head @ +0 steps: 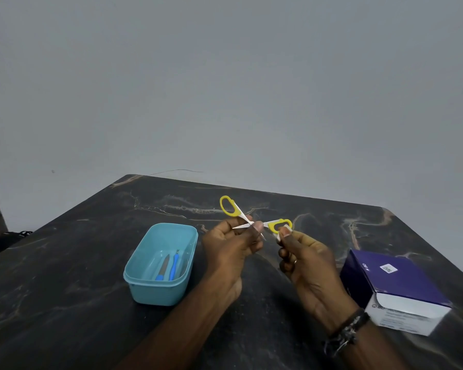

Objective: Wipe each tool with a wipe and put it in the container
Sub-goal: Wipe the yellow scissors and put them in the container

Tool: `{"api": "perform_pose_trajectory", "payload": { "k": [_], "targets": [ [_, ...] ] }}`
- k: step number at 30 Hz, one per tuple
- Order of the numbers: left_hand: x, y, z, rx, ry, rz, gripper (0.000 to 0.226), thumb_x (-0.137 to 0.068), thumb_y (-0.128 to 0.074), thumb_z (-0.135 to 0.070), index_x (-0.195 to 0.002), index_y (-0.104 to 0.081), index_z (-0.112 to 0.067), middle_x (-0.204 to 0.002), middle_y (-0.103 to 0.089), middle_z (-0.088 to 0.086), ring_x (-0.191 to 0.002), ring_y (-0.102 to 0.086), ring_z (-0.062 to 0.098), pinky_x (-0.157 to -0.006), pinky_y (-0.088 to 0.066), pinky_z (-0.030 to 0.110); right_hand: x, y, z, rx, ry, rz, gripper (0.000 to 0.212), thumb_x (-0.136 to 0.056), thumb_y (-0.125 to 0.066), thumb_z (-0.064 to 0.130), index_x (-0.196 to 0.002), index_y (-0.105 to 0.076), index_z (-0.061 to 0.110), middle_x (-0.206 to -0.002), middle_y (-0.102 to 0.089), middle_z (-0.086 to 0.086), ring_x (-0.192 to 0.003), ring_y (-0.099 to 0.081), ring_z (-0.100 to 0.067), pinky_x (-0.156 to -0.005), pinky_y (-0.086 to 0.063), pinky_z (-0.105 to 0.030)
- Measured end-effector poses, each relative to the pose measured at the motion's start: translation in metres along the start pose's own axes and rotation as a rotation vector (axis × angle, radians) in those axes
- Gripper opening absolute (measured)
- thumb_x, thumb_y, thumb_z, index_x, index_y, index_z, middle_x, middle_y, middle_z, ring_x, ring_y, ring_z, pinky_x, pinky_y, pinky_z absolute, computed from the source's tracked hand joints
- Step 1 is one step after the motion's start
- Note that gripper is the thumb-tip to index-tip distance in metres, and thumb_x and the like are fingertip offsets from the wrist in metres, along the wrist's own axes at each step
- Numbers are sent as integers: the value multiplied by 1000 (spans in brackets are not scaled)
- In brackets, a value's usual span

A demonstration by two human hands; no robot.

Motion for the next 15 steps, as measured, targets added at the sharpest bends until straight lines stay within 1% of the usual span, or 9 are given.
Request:
{"api": "perform_pose_trajectory", "payload": {
  "k": [2, 5, 7, 11, 15],
  "targets": [
    [-1, 1, 1, 4, -5, -13, 14, -76, -75, 3, -88, -68, -2, -67, -70, 5, -61, -66, 15, -68, -60, 35, 3, -2, 0, 16, -4, 17, 12, -87, -66, 16, -84, -71, 5, -71, -57, -5, -59, -46, -10, -47, -36, -21],
    [0, 0, 2, 23, -4, -27, 14, -77, -73, 7, -86, -67, -1, -69, -70, 8, -66, -70, 20, -70, -62, 35, 5, -4, 1, 42, -9, 39, 10, -86, -66, 14, -85, -72, 6, -70, -59, -4, -59, -45, -11, -52, -35, -24],
    [1, 1, 2, 47, -6, -51, 15, -77, -72, 9, -86, -65, 0, -69, -70, 10, -64, -70, 21, -69, -62, 35, 6, -6, 0, 67, -6, 51, 12, -86, -67, 14, -86, -72, 4, -70, -60, -4, -58, -45, -11, -52, -35, -25],
    [0, 6, -2, 42, -40, -104, 22, -75, -74, 9, -93, -63, 3, -70, -71, 13, -62, -71, 22, -63, -62, 34, 5, -7, -3, 101, -5, 58, 13, -85, -69, 15, -84, -73, 3, -68, -62, -5, -57, -45, -11, -49, -36, -23],
    [0, 7, -11, -93, -148, -105, 24, -76, -74, 7, -95, -64, -5, -74, -71, 11, -61, -70, 20, -57, -60, 31, 4, -3, 0, 118, 9, 38, 12, -83, -70, 15, -82, -74, 4, -70, -63, -8, -58, -45, -13, -51, -38, -25]
  ]
}}
Point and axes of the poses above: each hand's wrist, its own x-axis away from the middle knuckle, its own y-axis out of the back of the hand, z = x × y, the point moved 6 cm from there along -x, towards the middle knuckle
